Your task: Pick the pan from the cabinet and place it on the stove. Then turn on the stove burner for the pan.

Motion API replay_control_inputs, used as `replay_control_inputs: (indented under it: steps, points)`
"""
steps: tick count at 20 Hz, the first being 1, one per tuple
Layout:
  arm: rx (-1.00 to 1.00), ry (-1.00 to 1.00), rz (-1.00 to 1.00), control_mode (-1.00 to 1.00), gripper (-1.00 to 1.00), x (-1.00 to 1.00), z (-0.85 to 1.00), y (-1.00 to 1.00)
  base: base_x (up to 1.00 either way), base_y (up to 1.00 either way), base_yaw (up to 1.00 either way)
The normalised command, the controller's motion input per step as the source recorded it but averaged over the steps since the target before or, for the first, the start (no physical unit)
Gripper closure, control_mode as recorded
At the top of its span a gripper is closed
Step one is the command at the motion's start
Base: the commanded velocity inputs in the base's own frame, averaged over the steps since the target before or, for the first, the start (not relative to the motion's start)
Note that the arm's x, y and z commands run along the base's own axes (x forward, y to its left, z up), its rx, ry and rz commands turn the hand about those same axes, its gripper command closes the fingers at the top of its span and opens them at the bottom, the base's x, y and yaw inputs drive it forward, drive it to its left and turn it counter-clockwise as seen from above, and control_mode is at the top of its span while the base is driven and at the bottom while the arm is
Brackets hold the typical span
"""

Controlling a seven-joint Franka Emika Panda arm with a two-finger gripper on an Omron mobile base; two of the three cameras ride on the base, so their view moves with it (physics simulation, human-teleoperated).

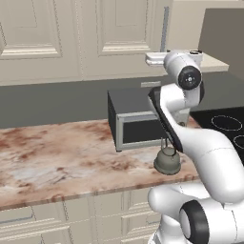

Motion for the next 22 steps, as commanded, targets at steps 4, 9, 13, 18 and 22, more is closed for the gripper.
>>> replay_control_inputs:
  steps: [4,9,13,18,22]
  points:
    - [0.0,-0.06,0.15,-1.0,-1.0,0.23,0.0,0.0,0.0,0.0,0.0]
    - [0.0,-0.07,0.11,-1.0,-1.0,0.17,0.0,0.0,0.0,0.0,0.0]
    - [-0.01,-0.02,0.05,-1.0,-1.0,0.18,0.01,-0.03,0.0,0.0,0.0]
    - [-0.02,-0.03,0.0,-1.0,-1.0,0.09,0.05,-0.08,0.0,0.0,0.0]
    - [-0.01,-0.03,0.0,-1.0,-1.0,0.11,0.05,-0.08,0.0,0.0,0.0]
